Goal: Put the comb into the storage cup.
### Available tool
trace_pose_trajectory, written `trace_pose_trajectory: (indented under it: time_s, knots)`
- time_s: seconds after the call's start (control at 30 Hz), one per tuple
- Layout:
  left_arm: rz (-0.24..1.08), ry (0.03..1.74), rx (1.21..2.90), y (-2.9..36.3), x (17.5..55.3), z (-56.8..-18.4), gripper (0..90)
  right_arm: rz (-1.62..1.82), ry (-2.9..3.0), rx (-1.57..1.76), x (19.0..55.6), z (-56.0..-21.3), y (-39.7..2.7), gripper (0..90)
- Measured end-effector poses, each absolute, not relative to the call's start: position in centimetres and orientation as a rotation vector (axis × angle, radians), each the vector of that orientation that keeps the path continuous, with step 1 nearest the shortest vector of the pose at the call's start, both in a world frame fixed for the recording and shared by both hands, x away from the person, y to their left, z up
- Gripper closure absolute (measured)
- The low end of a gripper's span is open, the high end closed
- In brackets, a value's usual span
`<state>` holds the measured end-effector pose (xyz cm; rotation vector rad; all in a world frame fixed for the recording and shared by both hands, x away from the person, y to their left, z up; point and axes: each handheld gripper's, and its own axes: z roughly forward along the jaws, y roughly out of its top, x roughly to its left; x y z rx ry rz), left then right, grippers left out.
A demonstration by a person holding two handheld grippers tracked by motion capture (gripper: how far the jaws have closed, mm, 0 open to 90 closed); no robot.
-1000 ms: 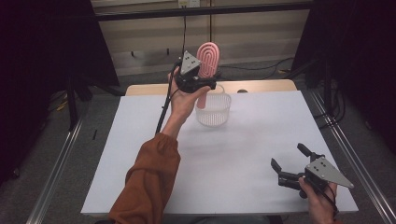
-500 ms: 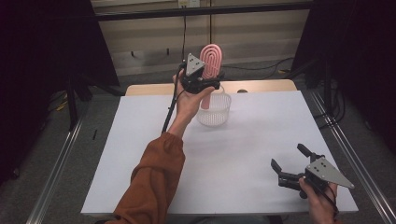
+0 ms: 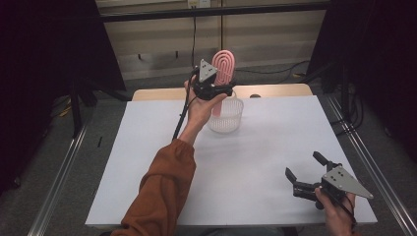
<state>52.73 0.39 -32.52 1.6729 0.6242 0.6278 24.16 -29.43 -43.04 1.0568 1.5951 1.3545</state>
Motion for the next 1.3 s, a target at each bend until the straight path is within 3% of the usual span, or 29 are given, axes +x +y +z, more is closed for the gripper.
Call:
trace_pose_trajectory:
  time_s: [1.3]
  knots:
    - [0.524,0.633,1.804,-0.7,52.9,-36.4,18.8,1.354,1.602,1.051,24.1,-43.1,-29.4,0.0]
